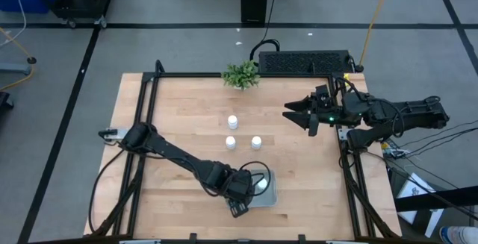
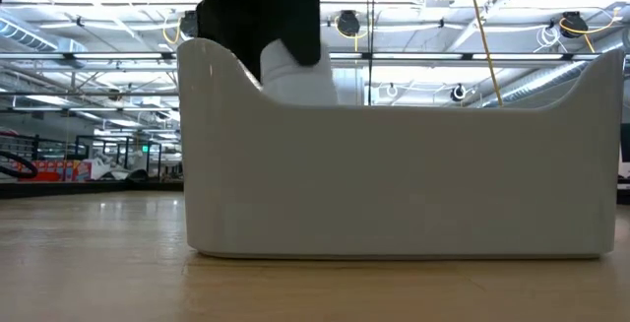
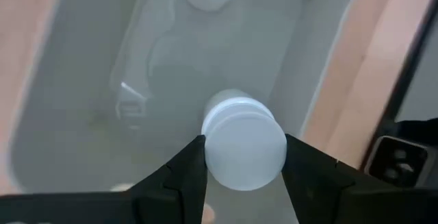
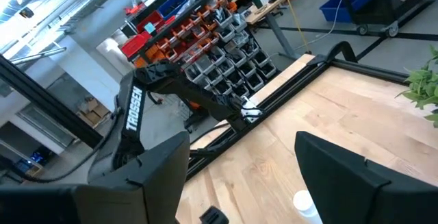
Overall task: Pick and place pill bottles into a basket
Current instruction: Put the white medicine bottle into the gray bin
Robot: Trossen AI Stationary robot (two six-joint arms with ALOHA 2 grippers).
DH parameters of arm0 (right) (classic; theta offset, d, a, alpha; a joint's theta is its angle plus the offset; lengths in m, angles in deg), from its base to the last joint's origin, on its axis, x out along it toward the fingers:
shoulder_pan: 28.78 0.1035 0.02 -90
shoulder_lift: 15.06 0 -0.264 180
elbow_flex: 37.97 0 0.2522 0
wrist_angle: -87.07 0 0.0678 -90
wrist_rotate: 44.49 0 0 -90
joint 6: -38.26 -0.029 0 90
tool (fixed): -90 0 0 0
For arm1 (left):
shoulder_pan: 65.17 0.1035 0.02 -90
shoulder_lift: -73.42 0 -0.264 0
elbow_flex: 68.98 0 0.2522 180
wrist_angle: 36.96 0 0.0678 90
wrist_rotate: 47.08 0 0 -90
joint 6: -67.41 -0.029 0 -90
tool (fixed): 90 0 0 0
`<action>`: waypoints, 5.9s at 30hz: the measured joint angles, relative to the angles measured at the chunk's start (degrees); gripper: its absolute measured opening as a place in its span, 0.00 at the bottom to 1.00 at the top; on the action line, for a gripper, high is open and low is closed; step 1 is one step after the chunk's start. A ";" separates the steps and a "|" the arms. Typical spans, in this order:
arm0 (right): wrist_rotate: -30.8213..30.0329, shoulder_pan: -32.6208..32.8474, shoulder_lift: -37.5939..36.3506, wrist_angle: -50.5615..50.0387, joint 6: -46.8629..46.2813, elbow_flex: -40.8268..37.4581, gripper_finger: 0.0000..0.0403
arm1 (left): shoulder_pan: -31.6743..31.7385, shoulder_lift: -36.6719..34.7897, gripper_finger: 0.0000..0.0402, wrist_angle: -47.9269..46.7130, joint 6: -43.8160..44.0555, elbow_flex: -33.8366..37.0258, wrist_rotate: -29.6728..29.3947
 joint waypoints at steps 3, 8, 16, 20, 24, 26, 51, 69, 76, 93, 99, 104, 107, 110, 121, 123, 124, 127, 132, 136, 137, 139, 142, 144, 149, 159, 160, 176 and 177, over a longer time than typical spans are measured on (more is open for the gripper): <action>-0.04 0.00 0.00 -0.02 0.15 0.00 0.64 | -0.12 0.82 0.41 -0.17 0.00 0.09 0.03; -0.11 0.00 0.00 -0.02 0.57 0.00 0.64 | -0.21 1.42 0.47 0.26 0.19 0.08 0.33; -0.13 0.00 0.02 -0.04 0.46 0.00 0.64 | -0.21 1.42 0.51 0.82 0.87 0.04 0.47; -0.12 0.00 0.02 -0.04 0.43 0.00 0.64 | -0.21 1.42 0.52 0.99 1.47 -0.29 0.88; -0.09 0.00 0.02 -0.04 0.45 0.00 0.64 | -0.21 1.40 0.52 0.94 2.40 -0.57 1.65; 0.11 0.00 0.02 -0.05 0.52 0.00 0.64 | -0.21 1.23 0.52 0.86 2.38 -0.57 2.78; 3.58 0.97 13.54 2.15 2.43 1.56 0.64 | 13.06 -33.13 0.52 -10.77 -10.39 -0.59 -24.21; 16.56 -7.35 43.55 -44.62 4.26 35.55 0.63 | 26.56 -53.21 0.52 -0.81 -25.42 19.23 -10.86; 16.98 -10.72 50.82 -51.27 2.49 36.56 0.60 | 28.93 -61.22 0.52 9.83 -19.58 35.27 -10.00; 24.27 -13.94 59.33 -51.58 3.20 36.61 0.56 | 29.11 -63.10 0.52 15.18 -12.81 45.55 -8.54; 24.26 -13.77 60.30 -51.35 2.90 36.61 0.62 | 29.10 -63.10 0.52 17.60 -13.77 45.55 -8.50; 24.20 -13.37 60.26 -48.95 2.52 36.61 0.73 | 29.12 -63.08 0.52 17.61 -14.40 45.55 -8.52; 24.08 -13.16 60.26 -49.38 2.36 36.61 0.78 | 29.12 -63.08 0.52 17.59 -14.45 45.55 -8.52; 24.00 -13.18 60.80 -48.81 1.84 36.61 0.80 | 29.12 -63.08 0.52 17.58 -14.86 45.55 -8.54; 24.27 -13.00 63.35 -50.64 2.55 36.50 0.78 | 29.12 -63.08 0.52 17.54 -14.88 45.55 -8.55; 24.26 -13.02 63.28 -50.58 2.56 36.61 0.78 | 29.12 -63.08 0.52 17.56 -14.88 45.55 -8.55; 24.20 -13.03 63.35 -50.25 2.64 36.43 0.78 | 29.12 -63.08 0.52 17.55 -14.88 45.55 -8.55; 24.75 -13.03 63.43 -48.29 2.25 35.00 0.78 | 29.12 -63.08 0.52 17.55 -14.88 45.55 -8.57; 26.92 -13.00 63.41 -46.22 1.54 32.36 0.78 | 29.12 -63.08 0.52 17.56 -14.88 45.55 -8.57; 27.17 -12.92 63.41 -44.62 1.22 31.53 0.78 | 29.12 -63.08 0.52 17.56 -14.88 45.55 -8.57; 27.13 -12.88 63.39 -44.16 1.28 31.28 0.78 | 29.12 -63.08 0.52 17.55 -14.88 45.55 -8.59; 27.12 -12.87 63.39 -43.04 1.21 30.67 0.78 | 29.12 -63.08 0.52 17.56 -14.86 45.55 -8.59; 27.16 -12.87 63.40 -42.23 0.48 30.51 0.78 | 29.11 -63.08 0.52 17.56 -14.86 45.55 -8.59; 27.21 -12.87 63.39 -42.41 0.28 30.51 0.78 | 29.12 -63.08 0.52 17.55 -14.88 45.55 -8.59; 27.17 -12.83 63.39 -42.52 0.20 30.51 0.74 | 29.12 -63.08 0.52 17.56 -14.86 45.55 -8.61; 27.23 -12.81 63.39 -42.97 0.59 30.51 0.46 | 29.11 -63.08 0.52 17.56 -14.86 45.55 -8.66; 27.23 -12.79 63.39 -42.99 0.79 30.52 0.44 | 29.12 -63.08 0.52 17.56 -14.86 45.55 -8.66; 26.27 -11.21 54.13 -46.04 -0.45 30.53 0.39 | 29.10 -63.05 0.52 17.54 -14.87 45.57 -9.62; 25.53 -10.61 52.93 -46.07 -0.65 30.53 0.39 | 29.10 -63.05 0.52 17.56 -14.85 45.57 -9.62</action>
